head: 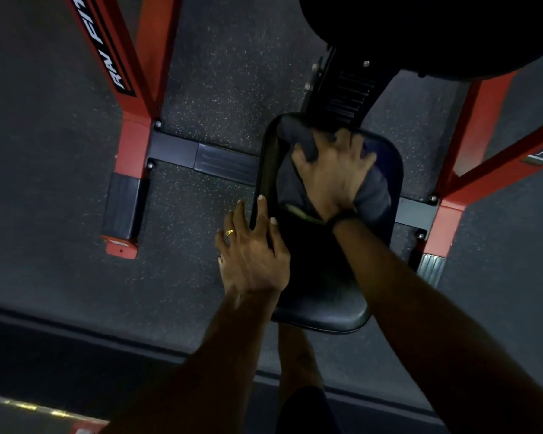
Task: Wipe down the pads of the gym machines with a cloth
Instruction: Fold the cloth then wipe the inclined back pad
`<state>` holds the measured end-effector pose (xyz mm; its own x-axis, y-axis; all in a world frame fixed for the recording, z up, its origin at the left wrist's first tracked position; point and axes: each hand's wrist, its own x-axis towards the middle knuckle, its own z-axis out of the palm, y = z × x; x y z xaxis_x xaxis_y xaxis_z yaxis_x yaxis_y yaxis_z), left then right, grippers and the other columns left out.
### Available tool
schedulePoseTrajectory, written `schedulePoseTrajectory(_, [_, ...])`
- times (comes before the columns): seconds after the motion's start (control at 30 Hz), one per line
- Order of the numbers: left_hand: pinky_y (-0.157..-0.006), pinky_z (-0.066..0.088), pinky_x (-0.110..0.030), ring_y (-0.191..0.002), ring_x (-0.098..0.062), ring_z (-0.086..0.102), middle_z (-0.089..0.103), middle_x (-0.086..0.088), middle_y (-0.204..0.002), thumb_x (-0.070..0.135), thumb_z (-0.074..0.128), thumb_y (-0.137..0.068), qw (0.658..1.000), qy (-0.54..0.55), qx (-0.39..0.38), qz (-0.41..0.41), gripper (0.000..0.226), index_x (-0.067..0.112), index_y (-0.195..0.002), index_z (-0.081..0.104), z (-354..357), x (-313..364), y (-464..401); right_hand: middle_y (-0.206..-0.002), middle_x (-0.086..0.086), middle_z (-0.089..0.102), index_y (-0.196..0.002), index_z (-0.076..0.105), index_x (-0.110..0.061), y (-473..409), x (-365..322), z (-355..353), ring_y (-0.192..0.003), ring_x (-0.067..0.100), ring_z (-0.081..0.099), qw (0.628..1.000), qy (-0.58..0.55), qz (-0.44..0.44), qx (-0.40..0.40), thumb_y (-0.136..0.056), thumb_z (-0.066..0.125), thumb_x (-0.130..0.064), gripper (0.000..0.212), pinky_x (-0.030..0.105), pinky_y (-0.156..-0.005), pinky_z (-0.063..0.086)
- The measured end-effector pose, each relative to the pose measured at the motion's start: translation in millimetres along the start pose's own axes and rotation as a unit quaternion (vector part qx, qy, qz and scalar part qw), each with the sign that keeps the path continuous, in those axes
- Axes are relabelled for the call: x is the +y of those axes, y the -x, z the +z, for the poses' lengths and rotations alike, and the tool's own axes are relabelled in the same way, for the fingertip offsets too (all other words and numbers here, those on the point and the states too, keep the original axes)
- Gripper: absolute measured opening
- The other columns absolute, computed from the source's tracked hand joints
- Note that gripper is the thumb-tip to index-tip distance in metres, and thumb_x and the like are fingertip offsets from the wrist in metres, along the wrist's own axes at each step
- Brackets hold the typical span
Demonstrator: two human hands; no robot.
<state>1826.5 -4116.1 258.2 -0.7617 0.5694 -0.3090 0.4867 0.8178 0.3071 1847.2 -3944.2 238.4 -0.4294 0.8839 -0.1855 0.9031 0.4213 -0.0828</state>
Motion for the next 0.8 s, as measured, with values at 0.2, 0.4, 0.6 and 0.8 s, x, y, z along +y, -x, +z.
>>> schedulePoseTrajectory(0.2, [-0.111, 0.033, -0.06, -0.143, -0.034, 0.034, 0.04, -0.015, -0.155, 0.044, 0.025, -0.104, 1.0, 0.015, 0.017, -0.015, 0.052, 0.025, -0.148, 0.047, 2, 3, -1, -0.13, 0.012, 0.057, -0.123, 0.066, -0.027, -88, -32, 9, -0.124, 0.034, 0.046, 0.998, -0.004, 0.019, -0.055, -0.087, 0.044, -0.059, 0.053, 0.053, -0.099, 0.03])
schedulePoseTrajectory(0.4, [-0.119, 0.015, -0.056, -0.149, -0.031, 0.027, 0.017, -0.015, -0.165, 0.054, 0.017, -0.102, 0.992, 0.103, 0.047, -0.054, 0.067, 0.019, -0.157, 0.028, -2, 11, 0, -0.141, 0.011, 0.048, -0.126, 0.064, -0.026, -77, -59, 4, -0.133, 0.036, 0.035, 0.994, 0.025, 0.022, -0.102, -0.08, 0.053, -0.063, 0.06, 0.058, -0.103, 0.027])
schedulePoseTrajectory(0.6, [-0.119, 0.013, -0.051, -0.144, -0.026, 0.033, 0.021, -0.01, -0.165, 0.063, 0.02, -0.096, 0.964, 0.243, 0.071, -0.08, 0.075, 0.02, -0.156, 0.032, -16, 8, 3, -0.133, 0.008, 0.046, -0.114, 0.066, -0.03, 13, -82, -9, -0.126, 0.035, 0.038, 0.994, 0.07, -0.056, -0.067, -0.077, 0.059, -0.047, 0.042, 0.055, -0.095, 0.017])
schedulePoseTrajectory(0.8, [-0.117, 0.023, -0.05, -0.137, -0.023, 0.042, 0.042, -0.005, -0.152, 0.057, 0.029, -0.095, 0.9, 0.359, 0.158, -0.188, 0.068, 0.018, -0.148, 0.045, -51, -11, -12, -0.121, 0.009, 0.053, -0.103, 0.07, -0.023, 115, -75, -22, -0.114, 0.034, 0.041, 0.992, 0.026, -0.118, -0.035, -0.086, 0.054, -0.033, 0.026, 0.055, -0.093, 0.03])
